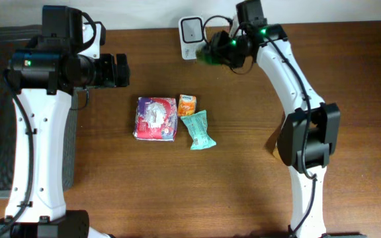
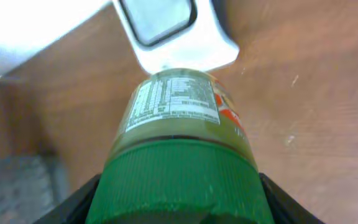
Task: Scan the item barcode
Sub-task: 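Hold the jar's label under the scanner with the right gripper, then carry the jar to the far right and release it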
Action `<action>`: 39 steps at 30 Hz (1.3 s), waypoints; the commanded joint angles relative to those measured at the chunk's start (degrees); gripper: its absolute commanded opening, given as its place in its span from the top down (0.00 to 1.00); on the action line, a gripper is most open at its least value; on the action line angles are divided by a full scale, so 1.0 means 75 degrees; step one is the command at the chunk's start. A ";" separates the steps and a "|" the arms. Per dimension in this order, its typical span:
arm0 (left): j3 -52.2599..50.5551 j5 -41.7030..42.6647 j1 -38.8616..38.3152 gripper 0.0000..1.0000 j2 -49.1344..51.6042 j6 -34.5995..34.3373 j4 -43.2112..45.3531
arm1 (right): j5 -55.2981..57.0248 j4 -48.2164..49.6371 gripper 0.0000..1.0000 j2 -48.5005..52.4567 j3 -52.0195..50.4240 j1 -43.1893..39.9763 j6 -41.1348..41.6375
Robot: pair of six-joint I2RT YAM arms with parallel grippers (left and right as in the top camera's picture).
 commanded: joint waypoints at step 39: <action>0.0009 0.0105 0.0020 0.01 -0.0119 0.0067 -0.0012 | 0.3998 0.2034 0.37 -0.1215 0.0175 -0.0801 -0.1658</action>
